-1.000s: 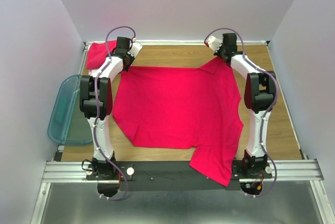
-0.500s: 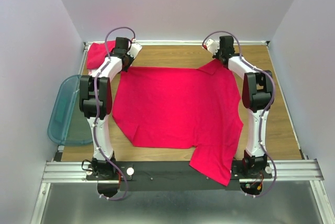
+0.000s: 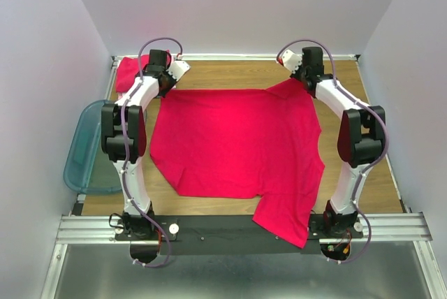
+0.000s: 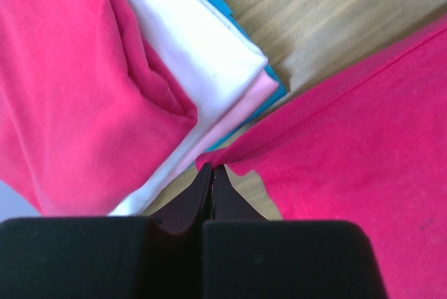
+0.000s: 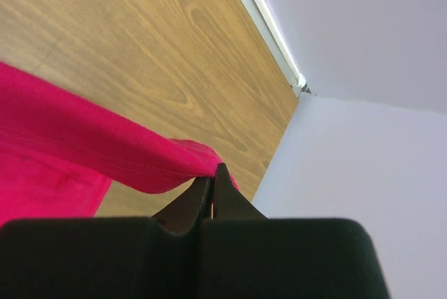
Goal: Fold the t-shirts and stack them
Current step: Fold the flattened tshirt in 1/3 of the way
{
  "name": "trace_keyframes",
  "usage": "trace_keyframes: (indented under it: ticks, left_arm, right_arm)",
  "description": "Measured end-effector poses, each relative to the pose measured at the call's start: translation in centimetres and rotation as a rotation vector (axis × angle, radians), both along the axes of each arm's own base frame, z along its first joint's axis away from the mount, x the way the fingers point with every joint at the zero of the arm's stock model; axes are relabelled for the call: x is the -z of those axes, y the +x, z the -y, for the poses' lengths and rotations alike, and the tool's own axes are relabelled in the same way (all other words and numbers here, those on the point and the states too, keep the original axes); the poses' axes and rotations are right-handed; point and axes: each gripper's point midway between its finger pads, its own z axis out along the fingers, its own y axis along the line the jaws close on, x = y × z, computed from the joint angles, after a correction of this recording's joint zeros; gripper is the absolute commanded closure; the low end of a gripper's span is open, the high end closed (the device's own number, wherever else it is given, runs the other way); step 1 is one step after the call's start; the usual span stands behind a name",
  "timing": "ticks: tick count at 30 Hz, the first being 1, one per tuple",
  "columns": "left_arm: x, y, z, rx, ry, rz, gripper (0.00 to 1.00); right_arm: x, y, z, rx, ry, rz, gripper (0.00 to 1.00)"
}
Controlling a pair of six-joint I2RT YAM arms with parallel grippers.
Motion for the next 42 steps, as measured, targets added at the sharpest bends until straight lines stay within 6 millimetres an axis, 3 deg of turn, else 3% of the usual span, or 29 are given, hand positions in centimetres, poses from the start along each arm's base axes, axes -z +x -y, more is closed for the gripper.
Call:
trace_keyframes:
  ticks: [13,22,31,42]
  left_arm:
    - [-3.1,-2.3,-1.1,0.107,0.058,0.028,1.00]
    - [-2.6,-3.1,-1.2,0.131,0.075,0.010,0.99]
    - [-2.5,-4.1,-1.1,0.169,0.080,-0.005,1.00]
    - [-3.5,-8.5,-1.2,0.227,0.106,-0.031,1.00]
  right_arm:
    - [-2.5,-4.8,-0.2,0.018,0.094,-0.057,0.99]
    - [-3.8,-9.2,-1.3,0.027,0.144,-0.139,0.99]
    - [-3.1,-14.7,-2.1,0.043,0.164,-0.276,1.00]
    - [-2.0,-20.7,-2.3,0.038,0.178,-0.421,0.99]
